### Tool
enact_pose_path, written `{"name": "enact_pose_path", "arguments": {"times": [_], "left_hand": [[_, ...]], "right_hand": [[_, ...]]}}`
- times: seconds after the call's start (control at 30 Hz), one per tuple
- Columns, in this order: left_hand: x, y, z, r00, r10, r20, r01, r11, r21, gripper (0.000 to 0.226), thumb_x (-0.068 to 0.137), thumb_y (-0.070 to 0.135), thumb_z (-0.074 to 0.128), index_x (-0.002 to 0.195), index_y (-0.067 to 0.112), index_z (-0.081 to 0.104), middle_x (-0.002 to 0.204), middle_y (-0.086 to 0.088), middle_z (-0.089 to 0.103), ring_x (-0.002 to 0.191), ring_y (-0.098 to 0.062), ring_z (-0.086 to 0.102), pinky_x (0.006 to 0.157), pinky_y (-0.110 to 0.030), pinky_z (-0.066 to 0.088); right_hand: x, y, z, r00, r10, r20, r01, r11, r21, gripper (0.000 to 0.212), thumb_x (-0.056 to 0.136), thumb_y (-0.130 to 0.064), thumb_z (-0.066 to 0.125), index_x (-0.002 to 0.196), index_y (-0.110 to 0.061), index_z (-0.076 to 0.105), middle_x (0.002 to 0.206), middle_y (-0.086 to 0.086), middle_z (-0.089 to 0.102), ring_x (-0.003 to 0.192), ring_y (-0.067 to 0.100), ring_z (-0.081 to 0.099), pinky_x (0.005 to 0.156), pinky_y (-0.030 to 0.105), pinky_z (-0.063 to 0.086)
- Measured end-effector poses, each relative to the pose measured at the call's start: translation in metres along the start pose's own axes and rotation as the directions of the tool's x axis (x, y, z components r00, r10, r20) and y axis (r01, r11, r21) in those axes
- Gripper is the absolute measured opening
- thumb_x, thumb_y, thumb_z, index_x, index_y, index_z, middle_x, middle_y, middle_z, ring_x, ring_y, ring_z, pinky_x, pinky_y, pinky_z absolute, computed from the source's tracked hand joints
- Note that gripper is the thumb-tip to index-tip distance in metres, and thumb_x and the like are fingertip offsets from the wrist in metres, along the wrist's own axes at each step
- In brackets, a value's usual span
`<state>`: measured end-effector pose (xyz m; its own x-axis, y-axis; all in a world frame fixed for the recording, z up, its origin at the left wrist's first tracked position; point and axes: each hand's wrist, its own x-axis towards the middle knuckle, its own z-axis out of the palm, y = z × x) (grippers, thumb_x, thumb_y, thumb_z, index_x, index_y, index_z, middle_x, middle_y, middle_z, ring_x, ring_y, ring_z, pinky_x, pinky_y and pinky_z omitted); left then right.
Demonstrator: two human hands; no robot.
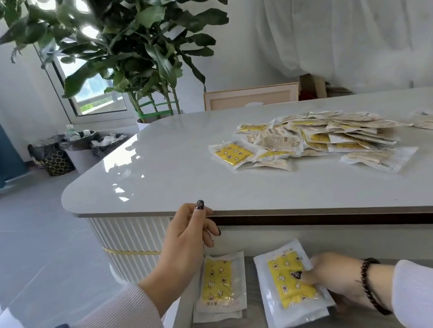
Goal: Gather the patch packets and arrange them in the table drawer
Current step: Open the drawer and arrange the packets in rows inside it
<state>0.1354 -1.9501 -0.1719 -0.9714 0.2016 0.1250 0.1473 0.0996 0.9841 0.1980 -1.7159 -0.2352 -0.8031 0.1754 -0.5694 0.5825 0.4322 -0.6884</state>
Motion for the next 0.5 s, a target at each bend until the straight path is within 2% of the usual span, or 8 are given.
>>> {"name": "enact_pose_path", "arguments": {"times": [0.1,0.17,0.23,0.3,0.37,0.43,0.5], "left_hand": [[0.0,0.0,0.0,1.0,-0.002,0.007,0.002,1.0,0.001,0.027,0.102,0.027,0.037,0.1,0.009,0.058,0.067,-0.002,0.063,0.056,-0.011,0.051,0.054,-0.02,0.04],[0.0,0.0,0.0,1.0,0.001,0.007,-0.001,1.0,-0.004,0.027,0.102,0.027,0.037,0.1,0.009,0.057,0.066,-0.002,0.063,0.055,-0.011,0.051,0.052,-0.019,0.04],[0.001,0.0,0.001,1.0,0.003,0.007,-0.003,1.0,-0.005,0.026,0.102,0.026,0.037,0.1,0.009,0.057,0.066,-0.003,0.063,0.053,-0.011,0.05,0.051,-0.019,0.041],[0.001,-0.001,0.001,1.0,0.006,0.009,-0.006,1.0,-0.012,0.025,0.102,0.024,0.038,0.099,0.009,0.057,0.065,-0.003,0.062,0.052,-0.011,0.05,0.05,-0.018,0.041],[0.001,-0.001,0.001,1.0,0.011,0.011,-0.011,1.0,-0.023,0.024,0.102,0.022,0.038,0.099,0.008,0.056,0.064,-0.004,0.062,0.05,-0.011,0.05,0.047,-0.017,0.04],[0.001,-0.002,0.002,1.0,0.018,0.014,-0.018,0.999,-0.031,0.022,0.102,0.02,0.037,0.098,0.007,0.055,0.063,-0.005,0.061,0.048,-0.011,0.049,0.046,-0.016,0.04],[0.001,-0.001,0.003,1.0,0.025,0.014,-0.025,0.999,-0.03,0.021,0.102,0.017,0.037,0.097,0.007,0.055,0.062,-0.005,0.06,0.048,-0.012,0.049,0.046,-0.016,0.04]], "right_hand": [[0.016,0.002,0.008,0.995,0.088,-0.042,-0.087,0.996,0.016,0.017,0.089,-0.016,0.059,0.098,-0.003,0.066,0.106,0.019,0.071,0.1,0.034,0.067,0.087,0.049,0.055],[0.018,-0.001,0.016,0.992,0.119,-0.047,-0.118,0.993,0.019,0.017,0.089,-0.018,0.058,0.098,-0.004,0.065,0.108,0.017,0.07,0.101,0.032,0.067,0.086,0.046,0.056],[0.017,-0.008,0.024,0.992,0.115,-0.049,-0.113,0.993,0.044,0.008,0.089,-0.016,0.059,0.089,-0.008,0.061,0.11,0.019,0.069,0.101,0.033,0.067,0.085,0.045,0.056],[0.016,-0.014,0.03,0.995,0.086,-0.058,-0.081,0.993,0.089,0.008,0.089,-0.013,0.061,0.081,-0.01,0.058,0.104,0.017,0.071,0.094,0.031,0.069,0.082,0.04,0.058],[0.014,-0.018,0.033,0.998,0.03,-0.058,-0.026,0.998,0.065,0.014,0.09,-0.015,0.062,0.076,-0.012,0.059,0.087,0.007,0.071,0.081,0.022,0.068,0.071,0.032,0.058],[0.009,-0.021,0.033,0.998,-0.033,-0.051,0.033,0.999,-0.014,0.016,0.09,-0.02,0.062,0.075,-0.017,0.057,0.08,-0.002,0.066,0.081,0.017,0.067,0.071,0.028,0.057],[0.009,-0.02,0.032,0.994,-0.093,-0.052,0.085,0.987,-0.134,0.014,0.09,-0.026,0.062,0.081,-0.021,0.053,0.081,-0.007,0.061,0.08,0.012,0.063,0.065,0.022,0.055]]}}
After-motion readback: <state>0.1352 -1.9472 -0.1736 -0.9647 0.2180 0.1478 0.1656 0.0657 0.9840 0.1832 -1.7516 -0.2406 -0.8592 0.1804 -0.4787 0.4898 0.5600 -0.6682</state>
